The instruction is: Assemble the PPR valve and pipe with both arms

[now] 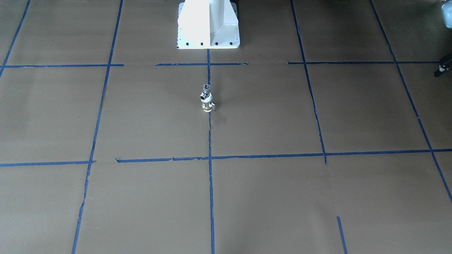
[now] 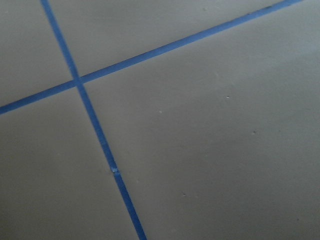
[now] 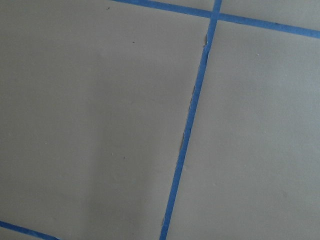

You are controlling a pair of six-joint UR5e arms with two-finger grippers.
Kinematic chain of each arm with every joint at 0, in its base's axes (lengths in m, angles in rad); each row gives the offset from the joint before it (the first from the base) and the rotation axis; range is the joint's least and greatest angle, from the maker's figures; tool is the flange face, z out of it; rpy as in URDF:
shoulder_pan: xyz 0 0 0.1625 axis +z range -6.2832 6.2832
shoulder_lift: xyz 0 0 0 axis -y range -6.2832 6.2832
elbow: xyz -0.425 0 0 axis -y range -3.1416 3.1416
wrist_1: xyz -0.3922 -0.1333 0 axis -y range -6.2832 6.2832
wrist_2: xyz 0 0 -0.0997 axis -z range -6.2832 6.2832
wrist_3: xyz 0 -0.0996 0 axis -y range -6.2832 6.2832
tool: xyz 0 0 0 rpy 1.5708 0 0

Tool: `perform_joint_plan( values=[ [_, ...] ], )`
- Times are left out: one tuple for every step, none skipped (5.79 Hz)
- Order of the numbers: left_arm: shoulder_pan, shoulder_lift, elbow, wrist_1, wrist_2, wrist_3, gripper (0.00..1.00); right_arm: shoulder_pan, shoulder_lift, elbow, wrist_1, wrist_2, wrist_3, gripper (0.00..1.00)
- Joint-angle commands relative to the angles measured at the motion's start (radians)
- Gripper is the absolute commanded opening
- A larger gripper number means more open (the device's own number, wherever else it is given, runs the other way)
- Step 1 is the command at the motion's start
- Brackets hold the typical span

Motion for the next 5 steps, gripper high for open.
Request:
perform_joint_plan(
  values=[
    [-0.083,0.005,-0.010,0.004,0.001,0.001,1.00,0.006,-0.001,0.006,-0.011,-0.006,-0.004,1.00],
    [-0.088,0.015,-0.004,0.005,0.001,-0.001,1.00,0.005,0.000,0.007,-0.003,-0.013,0.034,1.00],
    [-0.094,0.064,-0.021,0.006,0.002,-0.001,1.00,0.005,0.002,0.012,0.021,-0.047,0.089,1.00],
    [-0.091,0.063,-0.015,0.017,0.007,-0.002,1.00,-0.003,0.002,0.007,0.023,-0.064,0.093,1.00],
    [-0.082,0.042,-0.015,0.056,0.013,-0.012,1.00,-0.014,0.006,0.004,0.047,-0.066,0.096,1.00]
  ],
)
